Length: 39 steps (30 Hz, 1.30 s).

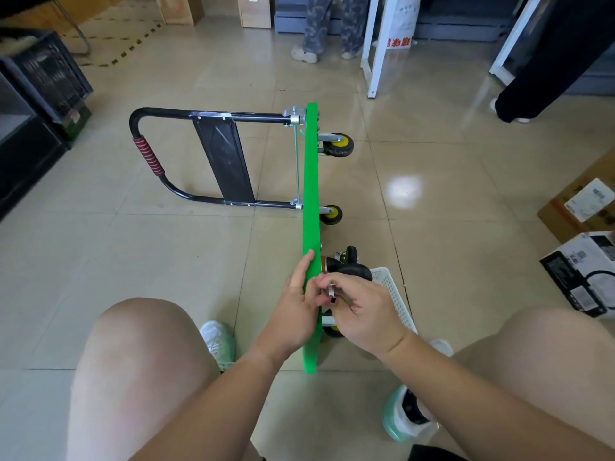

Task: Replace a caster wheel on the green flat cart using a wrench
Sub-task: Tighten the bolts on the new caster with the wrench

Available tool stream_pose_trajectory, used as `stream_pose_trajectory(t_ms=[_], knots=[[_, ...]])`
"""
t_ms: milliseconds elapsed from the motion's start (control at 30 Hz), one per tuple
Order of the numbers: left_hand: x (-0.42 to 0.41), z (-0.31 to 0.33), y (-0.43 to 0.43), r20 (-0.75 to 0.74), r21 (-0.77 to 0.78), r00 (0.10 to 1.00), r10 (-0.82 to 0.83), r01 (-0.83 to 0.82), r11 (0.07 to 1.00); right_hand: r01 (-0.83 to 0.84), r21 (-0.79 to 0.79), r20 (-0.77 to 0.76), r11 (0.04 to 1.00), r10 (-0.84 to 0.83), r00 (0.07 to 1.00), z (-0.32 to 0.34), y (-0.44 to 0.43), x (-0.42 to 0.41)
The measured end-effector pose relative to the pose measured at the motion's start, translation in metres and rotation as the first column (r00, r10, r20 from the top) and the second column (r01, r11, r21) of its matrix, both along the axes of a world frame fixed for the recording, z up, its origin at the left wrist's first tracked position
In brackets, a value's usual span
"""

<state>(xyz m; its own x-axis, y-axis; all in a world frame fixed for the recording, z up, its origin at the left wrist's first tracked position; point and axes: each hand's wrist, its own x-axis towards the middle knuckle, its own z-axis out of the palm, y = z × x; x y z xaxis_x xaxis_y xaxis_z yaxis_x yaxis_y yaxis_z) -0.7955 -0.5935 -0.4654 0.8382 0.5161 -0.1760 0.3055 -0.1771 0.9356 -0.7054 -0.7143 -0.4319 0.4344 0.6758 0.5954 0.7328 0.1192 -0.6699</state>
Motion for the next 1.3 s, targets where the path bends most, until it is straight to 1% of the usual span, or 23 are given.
stream_pose_trajectory(t_ms=[100,167,233,300,367,433,467,533,633,667,700,733,767,800,833,867,900,967,1067,1167,1233,1267,1300], knots=[[0.002,-0.003,0.0,-0.026,0.058,0.999,-0.027,0.029,0.998,0.073,-0.004,-0.118,0.997,-0.073,0.99,-0.01,-0.007,-0.001],[0.003,0.002,-0.003,-0.033,0.02,0.999,0.016,-0.015,1.0,0.126,0.009,-0.16,0.992,-0.123,0.979,-0.017,-0.011,-0.002],[0.003,0.007,-0.004,-0.027,-0.024,0.998,0.048,-0.048,0.999,0.168,0.023,-0.247,0.986,-0.157,0.956,-0.019,-0.014,-0.005],[0.004,0.006,-0.004,-0.022,-0.026,0.999,0.049,-0.049,0.998,0.213,0.019,-0.353,0.977,-0.192,0.916,-0.02,-0.016,-0.008],[0.004,0.004,-0.004,-0.022,-0.022,0.998,0.061,-0.062,0.998,0.266,-0.008,-0.399,0.964,-0.247,0.883,-0.018,-0.018,-0.013],[0.005,0.005,-0.005,-0.03,-0.034,0.997,0.073,-0.074,0.997,0.328,-0.069,-0.433,0.942,-0.325,0.841,-0.016,-0.022,-0.017],[0.005,0.005,-0.005,-0.034,-0.037,0.997,0.074,-0.075,0.996,0.361,-0.109,-0.456,0.926,-0.37,0.81,-0.014,-0.024,-0.018],[0.004,0.006,-0.006,-0.054,-0.036,0.996,0.074,-0.076,0.996,0.4,-0.192,-0.547,0.896,-0.437,0.714,-0.013,-0.026,-0.021],[0.003,0.009,-0.007,-0.06,-0.04,0.996,0.071,-0.073,0.997,0.428,-0.261,-0.705,0.865,-0.473,0.528,-0.002,-0.029,-0.017],[0.004,0.01,-0.007,-0.061,-0.04,0.996,0.072,-0.074,0.996,0.44,-0.279,-0.753,0.854,-0.479,0.452,0.003,-0.03,-0.014],[0.004,0.012,-0.008,-0.067,-0.034,0.995,0.072,-0.074,0.997,0.452,-0.297,-0.815,0.841,-0.47,0.339,0.007,-0.032,-0.009],[0.004,0.013,-0.008,-0.071,-0.028,0.995,0.072,-0.074,0.997,0.461,-0.325,-0.878,0.826,-0.444,0.177,0.008,-0.035,-0.003],[0.004,0.015,-0.009,-0.075,-0.022,0.995,0.071,-0.073,0.997,0.456,-0.355,-0.921,0.816,-0.388,-0.024,0.007,-0.039,0.003],[0.004,0.015,-0.009,-0.076,-0.024,0.995,0.068,-0.07,0.997,0.435,-0.382,-0.923,0.815,-0.314,-0.222,0.003,-0.045,0.007],[0.004,0.015,-0.009,-0.078,-0.026,0.995,0.068,-0.071,0.997,0.395,-0.394,-0.893,0.83,-0.244,-0.377,-0.001,-0.051,0.008],[0.005,0.013,-0.008,-0.076,-0.034,0.995,0.071,-0.074,0.997,0.346,-0.389,-0.858,0.854,-0.199,-0.473,-0.005,-0.058,0.008],[0.005,0.012,-0.007,-0.071,-0.044,0.995,0.075,-0.078,0.996,0.288,-0.375,-0.832,0.881,-0.183,-0.524,-0.009,-0.064,0.005],[0.006,0.007,-0.005,-0.057,-0.066,0.995,0.079,-0.083,0.994,0.187,-0.332,-0.813,0.924,-0.18,-0.554,-0.017,-0.072,-0.002],[0.007,0.002,-0.003,-0.053,-0.086,0.996,0.07,-0.075,0.993,0.064,-0.236,-0.823,0.97,-0.165,-0.544,-0.032,-0.076,-0.007],[0.007,0.002,-0.002,-0.046,-0.089,0.997,0.069,-0.073,0.993,-0.095,-0.206,-0.861,0.974,-0.227,-0.456,-0.041,-0.073,-0.006],[0.006,0.004,-0.003,-0.064,-0.079,0.996,0.061,-0.066,0.995,-0.154,-0.274,-0.869,0.949,-0.313,-0.382,-0.048,-0.071,-0.006],[0.006,0.005,-0.003,-0.071,-0.073,0.996,0.06,-0.066,0.995,-0.169,-0.331,-0.859,0.928,-0.371,-0.353,-0.052,-0.07,-0.006],[0.006,0.005,-0.003,-0.078,-0.067,0.995,0.061,-0.066,0.996,-0.183,-0.401,-0.848,0.898,-0.439,-0.298,-0.057,-0.069,-0.007]])
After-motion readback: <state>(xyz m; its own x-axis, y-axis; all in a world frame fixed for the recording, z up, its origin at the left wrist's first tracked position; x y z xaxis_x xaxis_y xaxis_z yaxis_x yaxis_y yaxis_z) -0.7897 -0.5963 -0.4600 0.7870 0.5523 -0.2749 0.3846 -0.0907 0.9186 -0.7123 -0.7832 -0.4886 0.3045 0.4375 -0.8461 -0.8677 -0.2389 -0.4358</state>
